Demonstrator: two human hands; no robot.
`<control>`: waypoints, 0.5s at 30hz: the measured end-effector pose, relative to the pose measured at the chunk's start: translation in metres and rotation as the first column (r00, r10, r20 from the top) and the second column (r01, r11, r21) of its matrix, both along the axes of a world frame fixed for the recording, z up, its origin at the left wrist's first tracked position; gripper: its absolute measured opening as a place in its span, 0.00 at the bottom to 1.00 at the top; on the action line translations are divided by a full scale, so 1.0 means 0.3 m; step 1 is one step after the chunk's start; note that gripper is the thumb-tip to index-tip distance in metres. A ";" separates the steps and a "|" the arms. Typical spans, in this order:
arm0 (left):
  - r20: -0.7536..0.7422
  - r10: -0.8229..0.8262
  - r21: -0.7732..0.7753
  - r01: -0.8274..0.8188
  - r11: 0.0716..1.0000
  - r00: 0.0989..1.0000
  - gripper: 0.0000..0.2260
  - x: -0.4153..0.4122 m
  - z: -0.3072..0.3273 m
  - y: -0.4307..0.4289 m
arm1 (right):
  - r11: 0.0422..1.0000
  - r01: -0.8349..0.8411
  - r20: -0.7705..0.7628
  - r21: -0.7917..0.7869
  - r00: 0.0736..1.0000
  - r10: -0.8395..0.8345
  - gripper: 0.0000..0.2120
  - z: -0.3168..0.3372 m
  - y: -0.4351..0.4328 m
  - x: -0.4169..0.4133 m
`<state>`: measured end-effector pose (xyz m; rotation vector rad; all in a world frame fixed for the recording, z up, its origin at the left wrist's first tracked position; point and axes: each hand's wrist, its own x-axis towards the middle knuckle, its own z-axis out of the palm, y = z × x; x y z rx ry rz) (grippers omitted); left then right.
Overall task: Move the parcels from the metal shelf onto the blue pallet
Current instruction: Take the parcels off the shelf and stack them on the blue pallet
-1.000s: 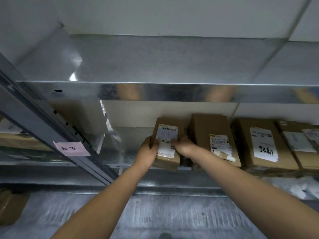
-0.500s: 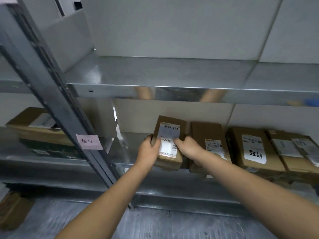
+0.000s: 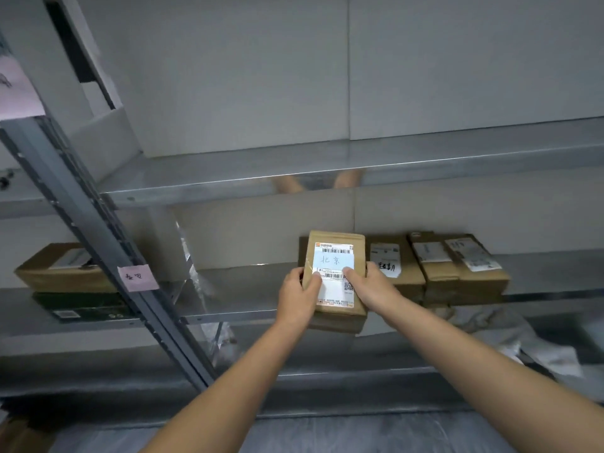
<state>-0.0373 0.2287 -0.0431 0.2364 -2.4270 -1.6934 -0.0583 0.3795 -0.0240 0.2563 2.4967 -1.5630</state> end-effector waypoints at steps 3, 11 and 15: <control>-0.003 -0.095 0.030 0.095 0.995 0.995 0.10 0.042 0.015 0.205 | 0.995 0.092 -0.061 -0.031 0.994 -0.094 0.22 0.021 0.206 0.101; -0.001 -0.436 0.012 0.436 0.900 0.900 0.12 0.192 0.035 0.847 | 0.904 0.422 -0.143 -0.071 0.892 -0.428 0.18 0.055 0.809 0.437; -0.016 -0.593 -0.034 0.592 0.805 0.805 0.10 0.281 0.034 1.150 | 0.807 0.588 -0.142 -0.057 0.795 -0.590 0.19 0.059 1.066 0.622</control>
